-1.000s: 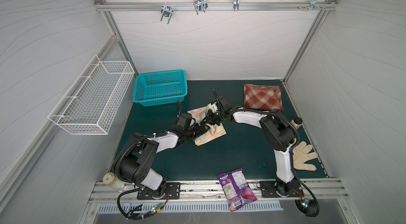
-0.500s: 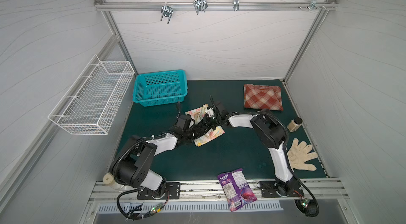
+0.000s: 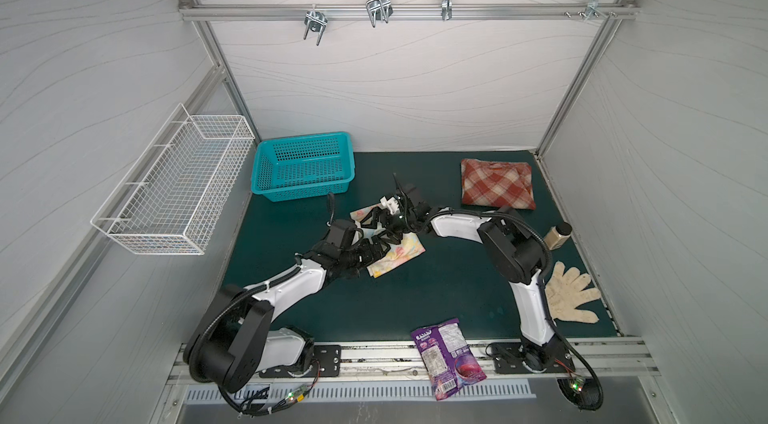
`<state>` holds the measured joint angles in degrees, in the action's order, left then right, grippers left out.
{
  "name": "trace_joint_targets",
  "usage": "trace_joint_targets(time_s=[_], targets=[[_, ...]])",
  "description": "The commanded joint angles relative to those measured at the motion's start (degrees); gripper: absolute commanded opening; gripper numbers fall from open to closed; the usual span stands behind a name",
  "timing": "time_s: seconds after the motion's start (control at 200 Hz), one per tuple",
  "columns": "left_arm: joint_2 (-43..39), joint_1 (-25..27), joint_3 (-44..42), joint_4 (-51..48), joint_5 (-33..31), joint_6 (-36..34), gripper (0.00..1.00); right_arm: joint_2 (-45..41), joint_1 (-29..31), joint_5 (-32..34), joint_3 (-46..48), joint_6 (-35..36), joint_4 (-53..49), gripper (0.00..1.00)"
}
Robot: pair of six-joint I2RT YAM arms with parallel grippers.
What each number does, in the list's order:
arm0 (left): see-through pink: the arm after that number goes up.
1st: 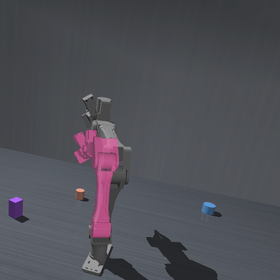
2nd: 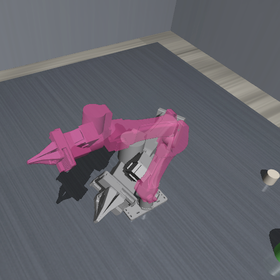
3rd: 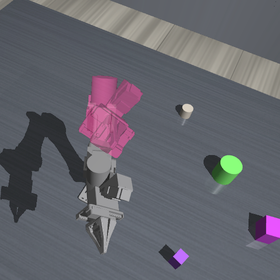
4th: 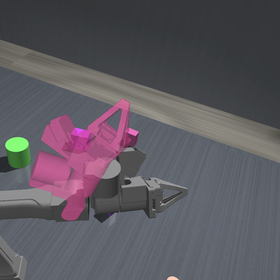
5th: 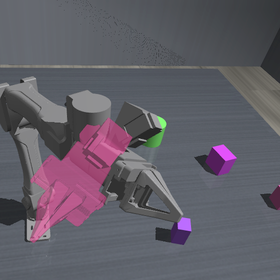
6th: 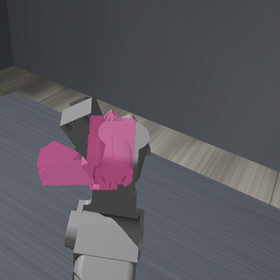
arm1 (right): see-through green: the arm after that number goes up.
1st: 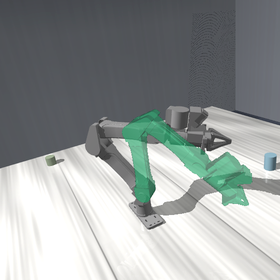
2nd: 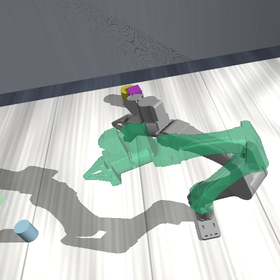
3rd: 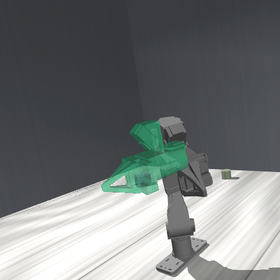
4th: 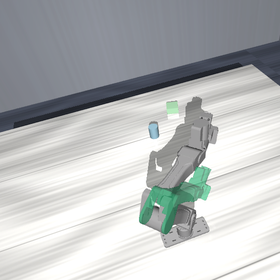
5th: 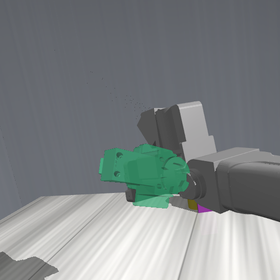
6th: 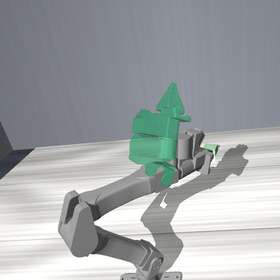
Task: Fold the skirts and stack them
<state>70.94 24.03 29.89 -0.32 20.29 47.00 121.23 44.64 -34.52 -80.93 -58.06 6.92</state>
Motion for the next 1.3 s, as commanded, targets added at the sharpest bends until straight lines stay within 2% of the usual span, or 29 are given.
trace_joint_targets(time_s=[0.0, 0.115, 0.22, 0.355, 0.495, 0.64, 0.795, 0.961, 1.291], targets=[[-5.8, -0.1, 3.0, -7.1, -2.6, -1.6, 0.95, -4.4, -0.6, -0.7, -2.8, 1.5, -4.1, 0.99], [-10.3, -0.1, 5.4, -11.4, -4.4, -2.6, 0.95, -7.5, -2.7, -1.0, -3.1, 3.2, -5.7, 0.99], [-10.5, -0.1, 7.9, -13.0, -4.6, -3.4, 0.95, -9.1, -5.1, -2.4, -4.2, 7.0, -10.1, 0.99], [-6.7, -0.1, 11.4, -13.3, -4.0, -4.1, 0.95, -10.6, -8.2, -3.2, -3.9, 11.3, -13.5, 0.99], [-1.4, 0.0, 13.5, -9.3, -1.3, -3.0, 0.95, -10.6, -10.3, -1.9, -3.2, 14.5, -16.3, 0.99], [3.1, 0.3, 15.2, -5.9, 0.9, -1.7, 0.95, -7.4, -11.2, -1.1, -3.2, 16.6, -17.2, 0.99], [4.3, 1.4, 16.0, -5.2, 0.3, -1.0, 0.95, -2.7, -10.5, -3.9, -3.6, 12.4, -11.2, 0.99], [2.6, 1.5, 15.3, -6.8, -0.8, -1.5, 0.95, 2.3, -8.2, -4.0, -9.4, 11.4, -12.3, 0.99], [-0.7, 1.4, 13.7, -9.4, -2.9, -2.9, 0.95, 7.8, -4.6, -6.9, -16.7, 4.3, -6.6, 0.99]])
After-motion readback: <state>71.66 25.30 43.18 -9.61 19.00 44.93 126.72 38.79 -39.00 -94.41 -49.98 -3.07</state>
